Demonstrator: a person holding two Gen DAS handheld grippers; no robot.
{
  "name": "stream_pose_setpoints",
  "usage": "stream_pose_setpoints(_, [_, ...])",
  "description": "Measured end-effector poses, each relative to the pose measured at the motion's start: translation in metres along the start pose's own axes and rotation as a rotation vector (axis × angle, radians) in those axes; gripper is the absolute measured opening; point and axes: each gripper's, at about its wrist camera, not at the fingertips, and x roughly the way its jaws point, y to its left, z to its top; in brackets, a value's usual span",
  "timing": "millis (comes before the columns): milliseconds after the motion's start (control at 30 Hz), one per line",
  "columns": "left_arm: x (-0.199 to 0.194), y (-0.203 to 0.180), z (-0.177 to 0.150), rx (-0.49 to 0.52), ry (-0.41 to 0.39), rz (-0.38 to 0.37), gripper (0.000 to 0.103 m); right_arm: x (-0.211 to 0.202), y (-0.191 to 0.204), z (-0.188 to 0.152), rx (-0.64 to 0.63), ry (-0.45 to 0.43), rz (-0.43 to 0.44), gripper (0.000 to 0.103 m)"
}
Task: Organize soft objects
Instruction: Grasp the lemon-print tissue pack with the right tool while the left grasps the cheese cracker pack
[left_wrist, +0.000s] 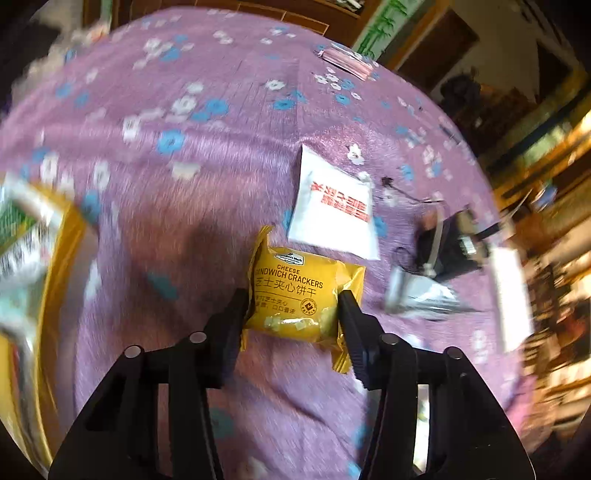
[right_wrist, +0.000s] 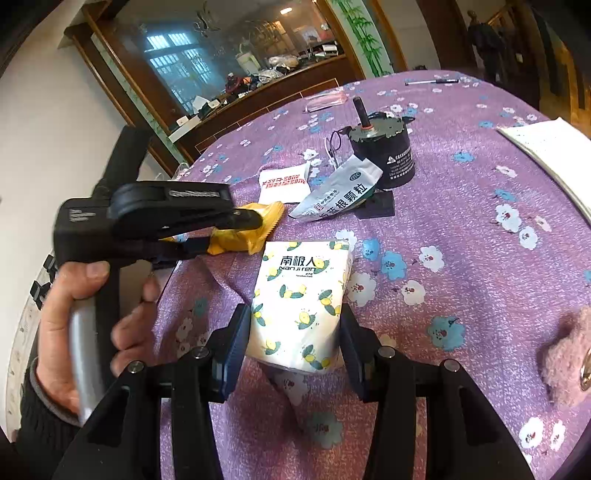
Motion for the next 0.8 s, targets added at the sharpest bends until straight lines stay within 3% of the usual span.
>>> stream_pose_setpoints(333, [-0.084,0.027,-0.061,-0.034,-0.051,-0.12,0.047,-0.02,0.008,-0.008,-0.054,-0.105,0.011,0.047])
stream_pose_setpoints(400, [-0.105,0.037,-0.09,-0.02,-0.057,-0.141,0.047,-0.024,0.011,-0.016,-0.036,-0.087,-0.006,0.047])
stream_pose_setpoints(533, [-0.138,0.061,-0.13,-0.056,-0.027,-0.176,0.047,-0.043,0.023,-0.03,-0.002,-0.054,0.054,0.047])
stream_pose_setpoints(667, [-0.191,0.074,-0.151,-0.038,-0.152,-0.156,0.047,-0.054,0.048,-0.025,-0.01,-0.052,0.117,0.047])
stream_pose_setpoints(800, [-0.216,0.082,-0.157,-0.052,-0.176,-0.187,0.047,-0.063,0.091,-0.033,-0.083,-0.027,0.178,0.047])
